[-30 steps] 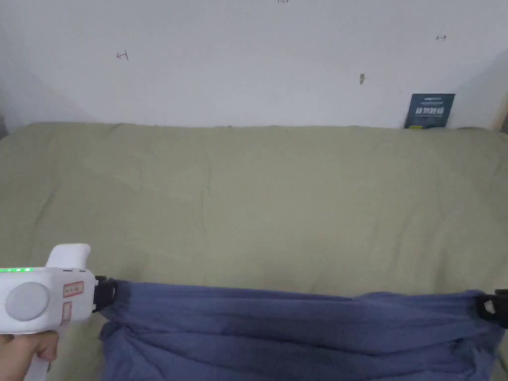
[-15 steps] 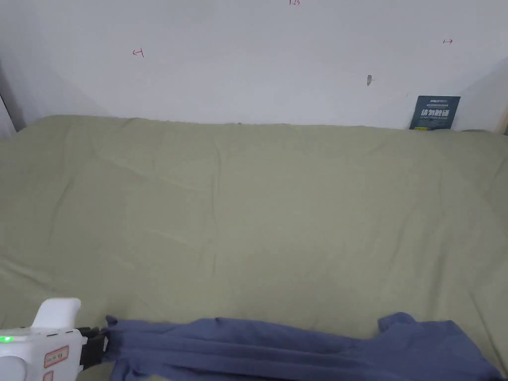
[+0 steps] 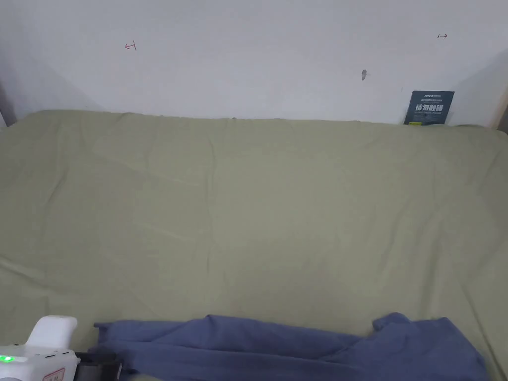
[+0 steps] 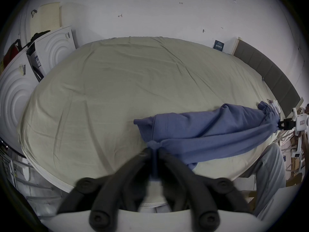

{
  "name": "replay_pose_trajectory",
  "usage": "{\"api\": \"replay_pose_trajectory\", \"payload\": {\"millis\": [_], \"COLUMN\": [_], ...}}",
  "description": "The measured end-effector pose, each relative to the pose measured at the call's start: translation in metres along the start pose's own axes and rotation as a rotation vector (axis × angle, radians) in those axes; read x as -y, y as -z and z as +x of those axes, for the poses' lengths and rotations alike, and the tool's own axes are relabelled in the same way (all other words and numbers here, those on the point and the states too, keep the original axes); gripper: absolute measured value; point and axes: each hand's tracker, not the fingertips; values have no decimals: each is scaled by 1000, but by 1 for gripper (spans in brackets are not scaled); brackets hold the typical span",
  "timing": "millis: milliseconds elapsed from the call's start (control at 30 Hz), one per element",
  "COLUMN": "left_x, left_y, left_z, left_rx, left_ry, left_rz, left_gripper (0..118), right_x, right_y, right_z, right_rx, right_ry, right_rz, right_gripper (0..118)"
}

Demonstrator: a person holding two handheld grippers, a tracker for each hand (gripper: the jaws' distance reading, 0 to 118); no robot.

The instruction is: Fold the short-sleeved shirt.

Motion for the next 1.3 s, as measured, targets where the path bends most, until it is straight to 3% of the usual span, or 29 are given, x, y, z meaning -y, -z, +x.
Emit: {"api": "replay_pose_trajectory", "payload": {"millis": [33, 67, 167, 267, 300, 333, 367, 400, 433, 567, 800, 833, 867, 900, 967, 1000, 1133, 1300], "left_x": [-1, 0, -6, -11, -12, -12, -12, -11, -9, -4, -9, -11, -13, -15, -20, -24, -33, -38], "left_y": [-9, -13, -33, -45, -47, -48, -46, -42, -42, -28, -14, -11, -7, -1, 16, 18, 45, 80], "left_z": [-1, -4, -13, -26, -31, -34, -38, -40, -42, -57, -82, -85, -88, -90, -93, -99, -91, -81], "left_rx": [40, 20, 52, 115, 141, 163, 170, 160, 145, 235, 423, 447, 485, 503, 584, 657, 600, 763], "left_ry": [9, -14, -111, -214, -254, -290, -306, -325, -342, -404, -513, -513, -515, -520, -502, -523, -498, -535], "left_rz": [89, 41, 61, 67, 73, 79, 82, 75, 112, 52, 45, 35, 35, 25, -49, 19, -106, -124], "left_gripper": [118, 113, 114, 108, 98, 71, 8, 0, 0, 0, 0, 20, 76, 114, 117, 117, 117, 115], "right_x": [1, -1, -7, -7, -8, -9, -10, -9, -8, -5, 9, 11, 13, 13, 14, 16, 21, 24], "right_y": [-4, -16, -37, -53, -58, -61, -64, -65, -66, -71, -66, -67, -70, -70, -69, -70, -67, -64], "right_z": [-1, 0, -7, -33, -42, -48, -57, -69, -78, -116, -139, -140, -148, -150, -151, -153, -156, -157], "right_rx": [1, -11, -30, -46, -61, -73, -66, -30, -7, -7, 64, 67, 74, 71, 69, 55, 36, 48], "right_ry": [10, 30, 63, 62, 77, 74, 63, 44, 35, 11, -20, -18, -14, -9, 10, 24, 51, 54], "right_rz": [13, 105, 96, 199, 245, 276, 297, 326, 360, 443, 531, 537, 552, 551, 539, 532, 503, 479], "right_gripper": [108, 117, 117, 115, 106, 86, 39, 8, 2, 2, 2, 2, 2, 2, 2, 2, 2, 2]}}
